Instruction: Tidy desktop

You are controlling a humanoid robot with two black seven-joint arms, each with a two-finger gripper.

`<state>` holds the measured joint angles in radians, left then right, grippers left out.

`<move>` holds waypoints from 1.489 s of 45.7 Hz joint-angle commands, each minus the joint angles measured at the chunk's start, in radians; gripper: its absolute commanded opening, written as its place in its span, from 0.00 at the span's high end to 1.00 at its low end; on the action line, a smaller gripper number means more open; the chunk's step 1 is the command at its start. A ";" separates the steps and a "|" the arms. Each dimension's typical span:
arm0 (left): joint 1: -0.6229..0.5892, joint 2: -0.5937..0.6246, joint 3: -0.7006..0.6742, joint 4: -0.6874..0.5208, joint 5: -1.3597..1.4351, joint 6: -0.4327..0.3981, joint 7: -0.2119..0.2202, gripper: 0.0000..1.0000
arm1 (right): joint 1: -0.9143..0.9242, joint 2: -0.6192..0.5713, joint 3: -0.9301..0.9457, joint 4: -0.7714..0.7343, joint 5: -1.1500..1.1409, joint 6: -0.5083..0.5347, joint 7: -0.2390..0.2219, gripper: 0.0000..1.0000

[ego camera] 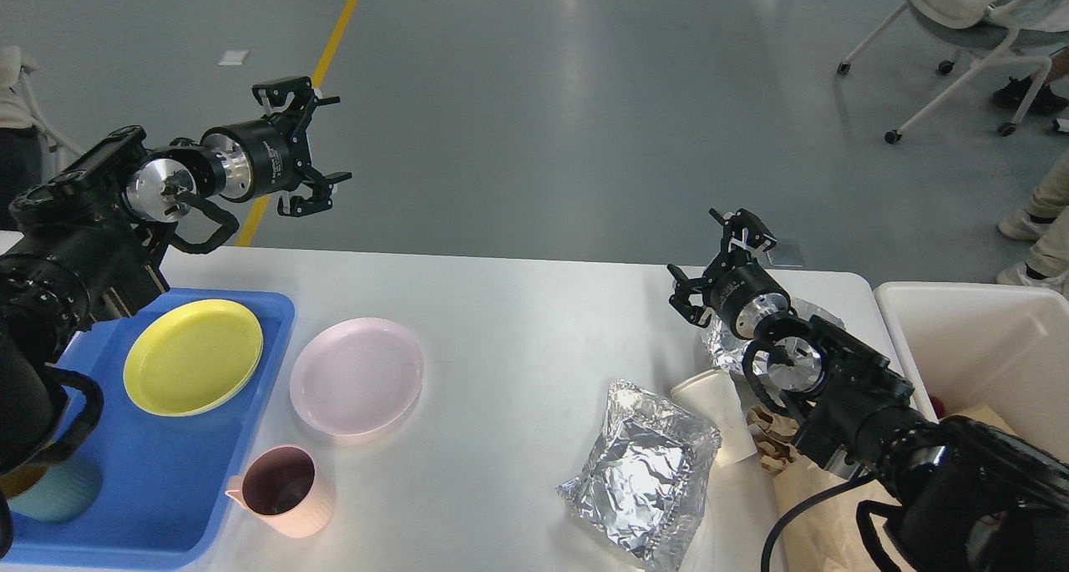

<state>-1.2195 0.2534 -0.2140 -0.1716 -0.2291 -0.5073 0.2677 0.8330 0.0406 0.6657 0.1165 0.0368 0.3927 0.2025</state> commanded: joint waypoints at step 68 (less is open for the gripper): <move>-0.376 0.069 0.850 -0.016 0.024 -0.068 -0.016 0.04 | 0.000 -0.001 0.000 -0.001 0.000 0.000 0.000 0.00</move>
<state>-1.5505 0.3233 0.5478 -0.1865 -0.2080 -0.5792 0.2634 0.8329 0.0406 0.6657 0.1165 0.0368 0.3927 0.2031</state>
